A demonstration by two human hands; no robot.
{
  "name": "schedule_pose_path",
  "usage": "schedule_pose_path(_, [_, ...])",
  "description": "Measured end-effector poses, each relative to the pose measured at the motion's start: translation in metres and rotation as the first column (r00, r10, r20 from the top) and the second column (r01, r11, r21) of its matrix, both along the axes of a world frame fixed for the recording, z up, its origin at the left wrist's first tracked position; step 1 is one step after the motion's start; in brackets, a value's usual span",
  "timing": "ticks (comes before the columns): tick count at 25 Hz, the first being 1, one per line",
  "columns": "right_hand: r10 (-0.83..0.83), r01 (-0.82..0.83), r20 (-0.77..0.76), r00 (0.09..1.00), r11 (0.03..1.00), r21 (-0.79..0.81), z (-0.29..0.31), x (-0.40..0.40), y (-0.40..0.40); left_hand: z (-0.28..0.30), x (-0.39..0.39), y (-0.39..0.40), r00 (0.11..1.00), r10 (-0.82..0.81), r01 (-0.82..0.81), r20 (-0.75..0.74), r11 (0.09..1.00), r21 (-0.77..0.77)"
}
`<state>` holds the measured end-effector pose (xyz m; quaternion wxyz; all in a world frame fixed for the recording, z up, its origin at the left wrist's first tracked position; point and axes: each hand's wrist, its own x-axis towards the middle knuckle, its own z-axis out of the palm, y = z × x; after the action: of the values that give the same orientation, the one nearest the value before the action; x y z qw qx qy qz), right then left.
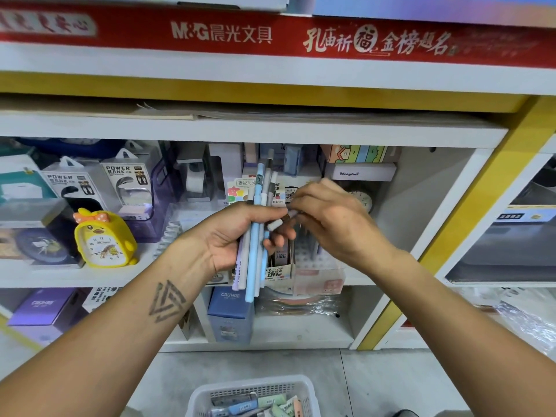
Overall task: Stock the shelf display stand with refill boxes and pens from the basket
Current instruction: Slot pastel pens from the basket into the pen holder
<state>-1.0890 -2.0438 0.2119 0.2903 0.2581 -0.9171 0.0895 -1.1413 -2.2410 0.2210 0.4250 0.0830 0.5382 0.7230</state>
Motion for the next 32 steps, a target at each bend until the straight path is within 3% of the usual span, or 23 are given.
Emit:
schedule_pose_path(2, [-0.072, 0.069, -0.009, 0.997, 0.981, -0.181, 0.004, -0.002, 0.001, -0.001, -0.002, -0.001, 0.999, 0.029, -0.029, -0.013, 1.000, 0.004])
schedule_pose_path(3, [-0.119, 0.136, 0.068, 0.991, 0.927, -0.351, 0.007, -0.005, 0.004, -0.001, -0.003, -0.002, 0.999, 0.044, -0.044, -0.019, 0.999, -0.005])
schedule_pose_path(5, [-0.127, 0.283, 0.280, 0.952, 0.720, -0.634, 0.013, -0.009, 0.009, -0.003, -0.004, -0.004, 0.999, 0.049, -0.050, -0.017, 0.998, -0.030])
schedule_pose_path(7, [-0.078, 0.336, 0.374, 0.924, 0.629, -0.701, 0.014, -0.011, 0.012, -0.004, -0.003, -0.005, 1.000, 0.025, -0.026, -0.009, 0.998, -0.050])
schedule_pose_path(11, [-0.067, 0.335, 0.411, 0.909, 0.705, -0.626, 0.004, -0.011, 0.014, -0.005, 0.000, -0.002, 1.000, -0.009, 0.008, -0.010, 0.997, -0.080])
schedule_pose_path(17, [-0.227, 0.301, 0.231, 0.946, 0.880, -0.367, -0.013, -0.015, 0.009, -0.008, 0.001, 0.001, 1.000, -0.024, 0.022, -0.018, 0.994, -0.104])
schedule_pose_path(32, [-0.356, 0.391, 0.189, 0.915, 0.900, -0.196, -0.019, -0.017, 0.013, -0.010, 0.002, 0.001, 0.999, -0.029, 0.027, -0.024, 0.994, -0.110])
